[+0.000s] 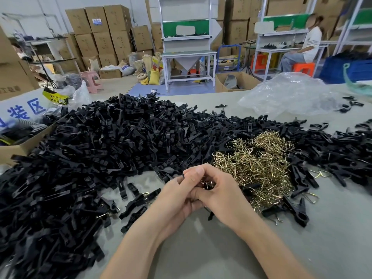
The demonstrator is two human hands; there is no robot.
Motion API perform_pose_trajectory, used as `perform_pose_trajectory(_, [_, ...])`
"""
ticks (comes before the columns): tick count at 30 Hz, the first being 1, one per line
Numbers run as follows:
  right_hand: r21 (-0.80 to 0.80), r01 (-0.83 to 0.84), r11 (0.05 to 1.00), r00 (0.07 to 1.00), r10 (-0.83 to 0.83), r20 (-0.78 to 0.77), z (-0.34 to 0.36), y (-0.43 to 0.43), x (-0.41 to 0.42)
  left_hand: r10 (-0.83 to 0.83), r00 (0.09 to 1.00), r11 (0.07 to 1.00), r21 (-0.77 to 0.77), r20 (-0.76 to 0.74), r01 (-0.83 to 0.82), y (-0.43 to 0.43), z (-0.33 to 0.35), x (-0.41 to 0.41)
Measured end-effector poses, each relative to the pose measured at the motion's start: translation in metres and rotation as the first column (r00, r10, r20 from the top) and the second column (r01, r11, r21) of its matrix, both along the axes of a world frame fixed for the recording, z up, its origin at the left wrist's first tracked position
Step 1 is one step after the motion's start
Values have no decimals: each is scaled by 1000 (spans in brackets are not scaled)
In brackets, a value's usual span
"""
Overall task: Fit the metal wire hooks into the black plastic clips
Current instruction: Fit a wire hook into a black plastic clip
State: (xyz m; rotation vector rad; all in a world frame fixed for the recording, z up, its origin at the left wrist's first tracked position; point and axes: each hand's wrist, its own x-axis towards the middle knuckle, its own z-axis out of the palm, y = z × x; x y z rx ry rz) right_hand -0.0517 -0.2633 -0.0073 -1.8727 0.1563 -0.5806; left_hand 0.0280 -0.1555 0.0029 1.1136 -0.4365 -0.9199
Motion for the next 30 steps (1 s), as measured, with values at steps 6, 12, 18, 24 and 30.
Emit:
perform_pose_trajectory(6, [-20,-18,1000,1000,18,-10,0,-2,0,-34,999,999,5,-22,34,1,-3,4])
perform_pose_trajectory(12, [9,-44,999,999,44,-13,1,-2,-2,-103,993,994,-33,-57,101,2,-4,8])
perform_pose_trajectory(18, [55,-50,997,999,49,10,3,-1,-2,-102,994,995,-8,-43,102,1,-3,6])
perform_pose_trajectory(24, [93,-80,992,997,77,32,3,-1,-4,-107,994,992,63,17,106,2,-2,8])
perform_pose_trajectory(30, [130,-111,985,993,106,45,5,-1,-4,-167,986,984,61,6,167,3,1,7])
